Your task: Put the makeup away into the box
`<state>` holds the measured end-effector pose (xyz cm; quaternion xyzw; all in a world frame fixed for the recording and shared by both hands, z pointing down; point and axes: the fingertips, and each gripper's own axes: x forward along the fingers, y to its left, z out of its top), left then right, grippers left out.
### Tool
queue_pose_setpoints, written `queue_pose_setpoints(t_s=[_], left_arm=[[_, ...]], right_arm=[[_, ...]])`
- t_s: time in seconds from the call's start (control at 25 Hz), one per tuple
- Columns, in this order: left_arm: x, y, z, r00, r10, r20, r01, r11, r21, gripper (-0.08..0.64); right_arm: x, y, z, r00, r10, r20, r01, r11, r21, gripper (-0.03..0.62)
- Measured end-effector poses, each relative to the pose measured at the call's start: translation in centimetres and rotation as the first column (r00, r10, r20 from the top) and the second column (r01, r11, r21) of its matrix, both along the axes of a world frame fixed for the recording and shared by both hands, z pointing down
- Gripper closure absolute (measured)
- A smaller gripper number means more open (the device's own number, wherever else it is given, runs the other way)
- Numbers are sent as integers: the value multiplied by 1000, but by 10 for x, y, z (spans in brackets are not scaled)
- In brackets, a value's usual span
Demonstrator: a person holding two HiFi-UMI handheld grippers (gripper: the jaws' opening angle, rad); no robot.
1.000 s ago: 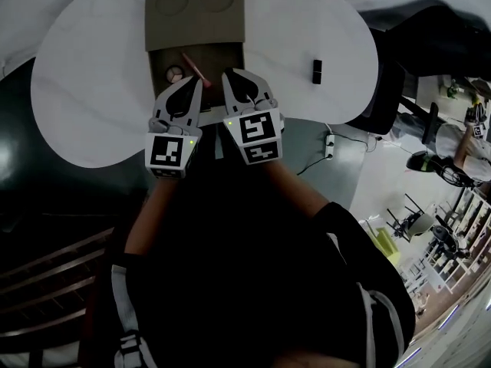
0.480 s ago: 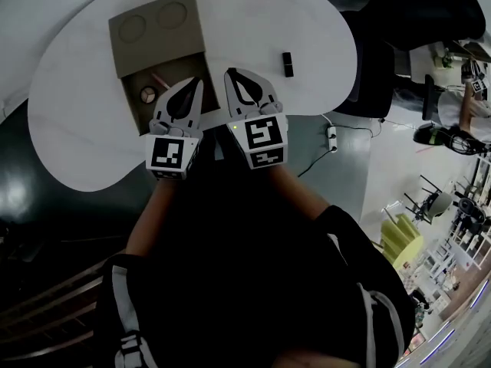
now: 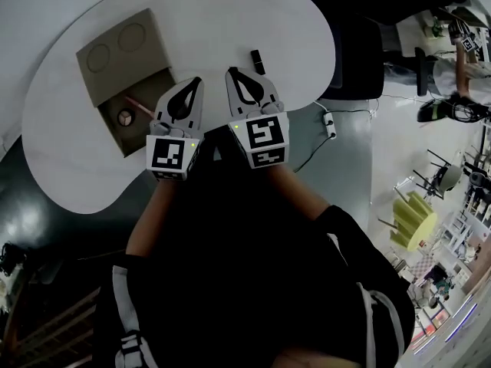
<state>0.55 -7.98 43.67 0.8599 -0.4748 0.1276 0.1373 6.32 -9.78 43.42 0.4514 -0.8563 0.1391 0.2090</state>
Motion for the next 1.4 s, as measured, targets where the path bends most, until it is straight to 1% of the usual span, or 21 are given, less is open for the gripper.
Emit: queue_pose_setpoints(t_s=[0.16,0.36,0.76,0.88,0.96,1.08,1.28,1.4], left_arm=[[23,-6,3,999,33,1,-33,999,-9,557],[44,-16,6,999,54,6,-54,998,-18,557],[75,-30,20,997,75,7,-74,996,-53,557],[82,-35,23,997,80,11,-79,995,-64,557],[86,-39,27,997,82,10,-81,994,-73,557],[91,-44,36,996,84,8,-83,993,-87,557],[97,-49,49,996,86,8,-84,989,-123,557],[99,-49,55,996,84,10,-82,987,-141,557]], right_arm=[[23,-6,2,1000,28,0,-28,1000,-4,569],[45,-15,5,999,52,0,-52,999,-8,569],[74,-27,25,998,56,-13,-56,998,-41,568],[80,-31,35,999,49,-15,-50,996,-79,563],[83,-33,44,999,41,-21,-43,993,-110,523],[86,-35,66,999,27,-38,-32,987,-158,497],[90,-32,96,998,10,-55,-23,969,-248,456],[91,-30,107,998,1,-65,-19,959,-284,445]])
